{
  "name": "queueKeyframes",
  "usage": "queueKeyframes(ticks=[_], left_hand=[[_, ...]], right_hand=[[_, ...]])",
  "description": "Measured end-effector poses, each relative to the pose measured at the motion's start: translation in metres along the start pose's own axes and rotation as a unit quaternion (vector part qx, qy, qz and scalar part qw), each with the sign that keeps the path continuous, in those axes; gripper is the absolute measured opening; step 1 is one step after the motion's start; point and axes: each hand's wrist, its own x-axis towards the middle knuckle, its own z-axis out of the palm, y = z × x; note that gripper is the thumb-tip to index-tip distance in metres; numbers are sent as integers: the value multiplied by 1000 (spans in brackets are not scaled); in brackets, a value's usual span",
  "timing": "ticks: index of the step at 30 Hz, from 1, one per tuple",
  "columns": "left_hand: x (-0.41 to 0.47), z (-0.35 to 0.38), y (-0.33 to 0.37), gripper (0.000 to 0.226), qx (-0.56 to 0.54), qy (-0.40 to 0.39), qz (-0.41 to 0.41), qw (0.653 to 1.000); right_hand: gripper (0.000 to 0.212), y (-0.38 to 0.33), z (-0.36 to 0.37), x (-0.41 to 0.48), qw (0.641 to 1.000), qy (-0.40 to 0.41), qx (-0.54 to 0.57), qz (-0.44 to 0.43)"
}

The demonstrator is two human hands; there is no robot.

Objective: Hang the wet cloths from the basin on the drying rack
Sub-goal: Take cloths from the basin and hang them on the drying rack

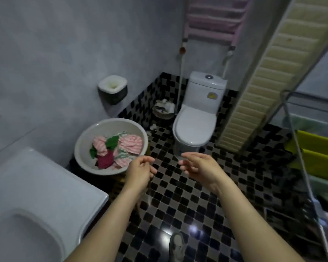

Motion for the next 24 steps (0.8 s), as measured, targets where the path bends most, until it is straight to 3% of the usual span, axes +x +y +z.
queueKeyframes(ticks=[8,12,16,19,24], left_hand=[[86,-27,-31,23,34,109,-88,990],[112,-43,-43,28,105,130,-127,978],[141,-65,-57,31,219,116,-137,959],[170,-76,-71,32,301,100,-134,939],[223,-97,-107,28,454,39,-151,877]], right_hand=[[21,-13,52,131,977,-123,51,166],[18,-5,88,176,966,-181,-39,182],[14,12,134,216,953,-209,-125,182],[23,23,164,241,950,-210,-150,177],[38,46,197,280,934,-213,-232,169]])
